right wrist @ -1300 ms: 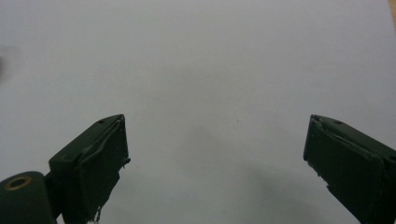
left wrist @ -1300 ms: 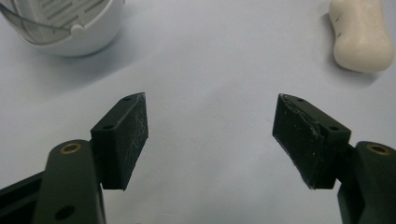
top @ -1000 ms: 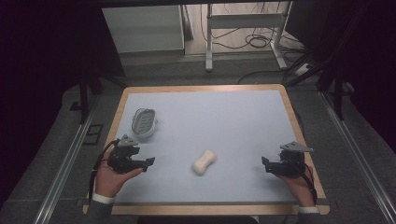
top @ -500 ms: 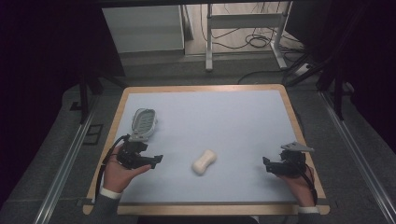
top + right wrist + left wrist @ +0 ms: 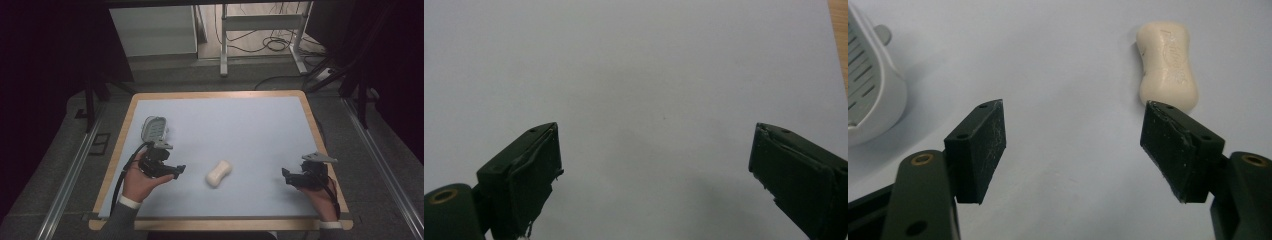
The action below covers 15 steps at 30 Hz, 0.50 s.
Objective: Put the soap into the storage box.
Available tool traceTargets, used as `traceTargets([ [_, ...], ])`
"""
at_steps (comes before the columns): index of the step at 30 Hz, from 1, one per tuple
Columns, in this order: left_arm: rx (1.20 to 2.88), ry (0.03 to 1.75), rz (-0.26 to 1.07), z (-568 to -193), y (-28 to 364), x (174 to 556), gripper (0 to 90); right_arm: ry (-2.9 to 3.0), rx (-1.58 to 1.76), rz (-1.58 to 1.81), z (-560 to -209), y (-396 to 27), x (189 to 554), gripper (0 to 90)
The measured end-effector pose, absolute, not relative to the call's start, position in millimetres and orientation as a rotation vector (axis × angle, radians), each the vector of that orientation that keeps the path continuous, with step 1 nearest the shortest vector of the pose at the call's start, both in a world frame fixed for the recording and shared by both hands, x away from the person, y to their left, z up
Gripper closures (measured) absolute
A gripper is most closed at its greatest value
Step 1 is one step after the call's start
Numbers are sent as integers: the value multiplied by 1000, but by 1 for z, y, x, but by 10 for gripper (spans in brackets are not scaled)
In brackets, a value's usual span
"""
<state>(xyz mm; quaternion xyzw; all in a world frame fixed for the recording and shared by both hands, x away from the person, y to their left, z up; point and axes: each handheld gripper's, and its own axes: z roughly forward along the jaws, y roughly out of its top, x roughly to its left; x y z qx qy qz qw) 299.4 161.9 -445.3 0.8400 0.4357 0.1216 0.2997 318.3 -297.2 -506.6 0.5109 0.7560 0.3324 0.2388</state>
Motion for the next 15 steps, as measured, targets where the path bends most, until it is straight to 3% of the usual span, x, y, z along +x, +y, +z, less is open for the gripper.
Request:
traceTargets([
  [15,2263,1130,278,-448,139,309,264,2071,1401,917,-506,-298,318,66],
])
